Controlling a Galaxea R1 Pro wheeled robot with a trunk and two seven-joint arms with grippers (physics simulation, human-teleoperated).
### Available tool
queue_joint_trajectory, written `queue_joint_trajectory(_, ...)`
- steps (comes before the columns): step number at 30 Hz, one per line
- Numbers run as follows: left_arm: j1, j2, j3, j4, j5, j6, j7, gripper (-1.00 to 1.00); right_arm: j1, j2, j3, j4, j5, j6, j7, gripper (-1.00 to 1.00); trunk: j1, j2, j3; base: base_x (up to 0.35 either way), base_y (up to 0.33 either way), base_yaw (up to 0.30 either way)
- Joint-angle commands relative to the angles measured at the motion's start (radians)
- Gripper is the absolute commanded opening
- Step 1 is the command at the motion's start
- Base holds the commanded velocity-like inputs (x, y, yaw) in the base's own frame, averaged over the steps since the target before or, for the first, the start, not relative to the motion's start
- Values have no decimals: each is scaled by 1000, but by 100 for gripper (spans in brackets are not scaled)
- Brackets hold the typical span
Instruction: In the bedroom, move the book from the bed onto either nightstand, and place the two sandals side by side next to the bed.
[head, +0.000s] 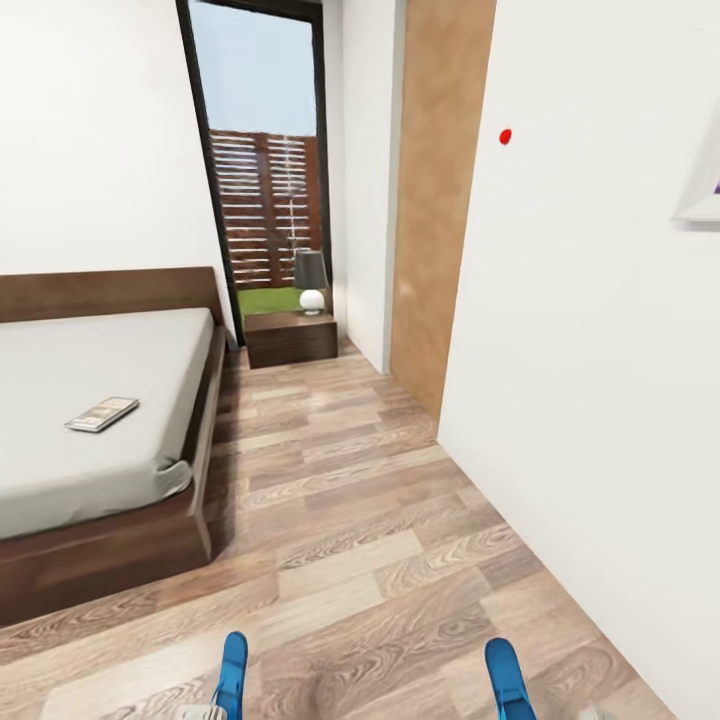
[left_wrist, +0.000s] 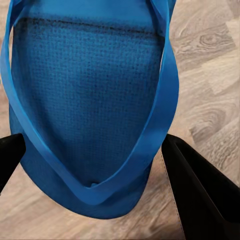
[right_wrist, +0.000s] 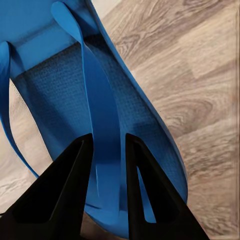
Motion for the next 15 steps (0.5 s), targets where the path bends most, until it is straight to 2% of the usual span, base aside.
queue_joint_trajectory(1, -1, 1, -7, 1, 5, -7, -3, -100, -2, 0, 1, 4, -7, -1, 7, -100, 0, 0, -1, 313, -144, 0)
queue_joint_trajectory(6, -1, 1, -7, 2, 5, -7, -3, -100, -2, 0, 1, 4, -7, -1, 6, -100, 0, 0, -1, 310, -116, 0)
queue_joint_trajectory(15, -1, 1, -7, 2, 7, -7, -3, -100, -2, 0, 1, 4, -7, -1, 6, -100, 0, 0, -1, 320, -11, 0)
